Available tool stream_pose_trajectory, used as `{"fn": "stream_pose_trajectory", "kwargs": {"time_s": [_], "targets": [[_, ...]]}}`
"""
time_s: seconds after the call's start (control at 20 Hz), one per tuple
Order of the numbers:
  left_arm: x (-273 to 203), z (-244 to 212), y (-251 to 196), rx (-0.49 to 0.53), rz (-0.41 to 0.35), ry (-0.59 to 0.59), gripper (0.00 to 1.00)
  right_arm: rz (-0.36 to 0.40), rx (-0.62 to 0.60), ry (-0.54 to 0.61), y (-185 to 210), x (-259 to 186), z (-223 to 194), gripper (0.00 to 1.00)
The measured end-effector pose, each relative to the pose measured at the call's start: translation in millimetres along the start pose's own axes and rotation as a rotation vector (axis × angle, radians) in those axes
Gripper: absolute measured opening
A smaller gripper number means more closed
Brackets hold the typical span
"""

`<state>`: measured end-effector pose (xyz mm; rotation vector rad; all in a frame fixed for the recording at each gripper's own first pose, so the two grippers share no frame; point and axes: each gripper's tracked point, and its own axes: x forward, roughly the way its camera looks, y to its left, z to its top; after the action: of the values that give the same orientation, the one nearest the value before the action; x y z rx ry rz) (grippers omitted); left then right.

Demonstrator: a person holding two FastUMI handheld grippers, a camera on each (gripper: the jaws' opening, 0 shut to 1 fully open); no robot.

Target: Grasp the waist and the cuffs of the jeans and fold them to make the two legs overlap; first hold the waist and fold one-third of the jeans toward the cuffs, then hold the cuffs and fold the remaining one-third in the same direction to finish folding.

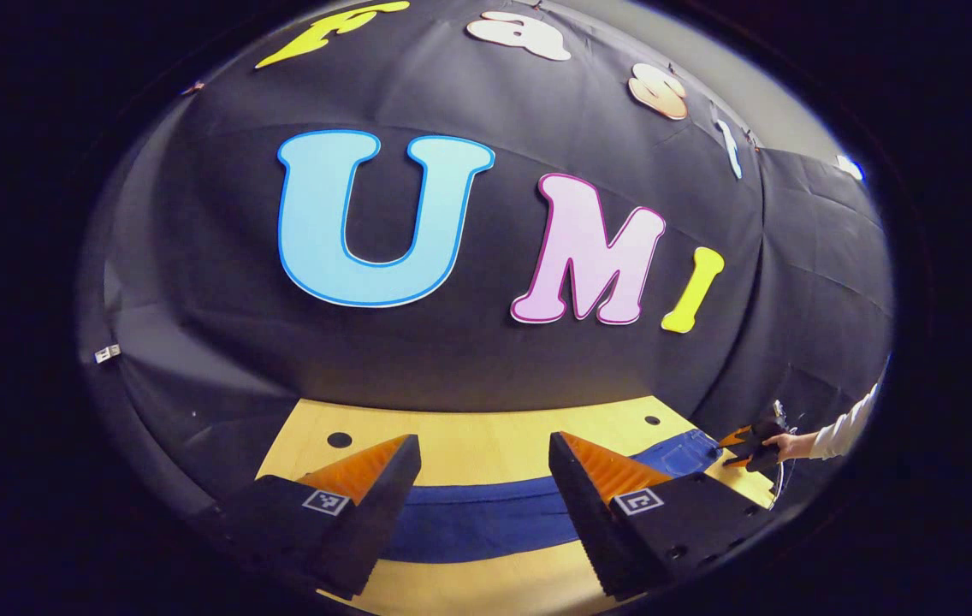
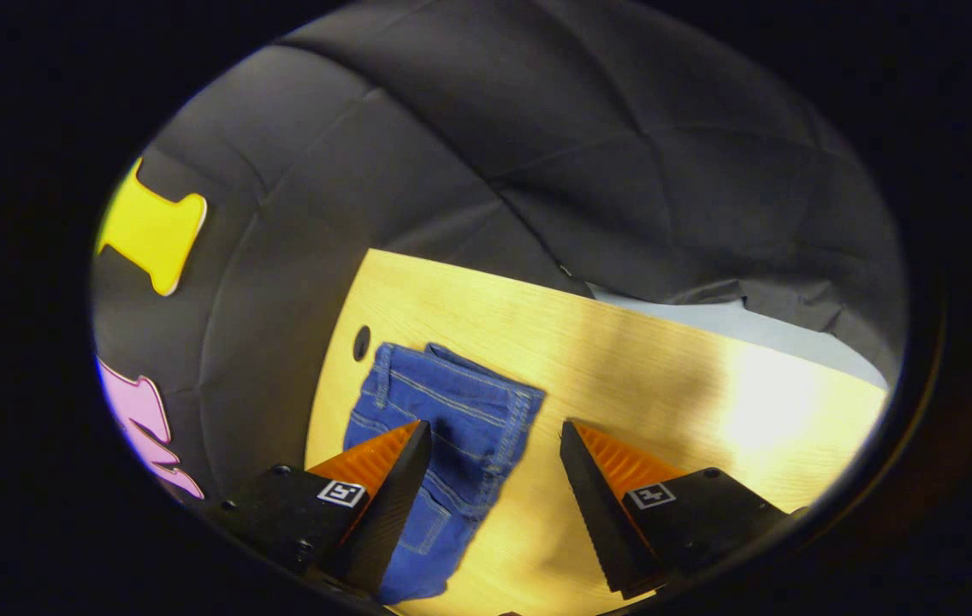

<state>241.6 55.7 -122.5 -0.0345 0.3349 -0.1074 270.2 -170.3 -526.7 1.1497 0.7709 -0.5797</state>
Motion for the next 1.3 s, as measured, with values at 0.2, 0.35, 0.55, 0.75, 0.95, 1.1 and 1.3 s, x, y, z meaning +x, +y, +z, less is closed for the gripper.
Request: {"fn": "stream_pose_trajectory", "kwargs": {"time_s": [0.2,0.35,0.55,0.75,0.95,1.1,1.3], "targets": [[12,-9,-13,0.0,0.016,0.021,0.96,-0.012,0.06,-0.042,-1,17,7,0.91],[21,-16,-27,0.014,0.015,0.048,0.96,-0.049,0.015,-0.023,-6,27,6,0.11],[23,-16,-39,0.033,0.012,0.044,0.96,-0.029,-0.099,-0.039,5,21,5,0.05],[11,-14,-36,0.042,-0.002,0.035,0.96,0.05,-0.188,-0.121,40,-18,15,0.05],[-13,-11,-25,0.05,-0.018,0.014,0.96,0.147,-0.343,-0.189,113,-61,-7,0.05],[-38,-15,-13,0.051,-0.033,0.003,0.96,0.271,-0.469,-0.23,178,-111,-50,0.05],[-76,-28,16,0.013,-0.014,0.014,0.96,0.422,-0.678,-0.187,234,-164,-142,0.05]]}}
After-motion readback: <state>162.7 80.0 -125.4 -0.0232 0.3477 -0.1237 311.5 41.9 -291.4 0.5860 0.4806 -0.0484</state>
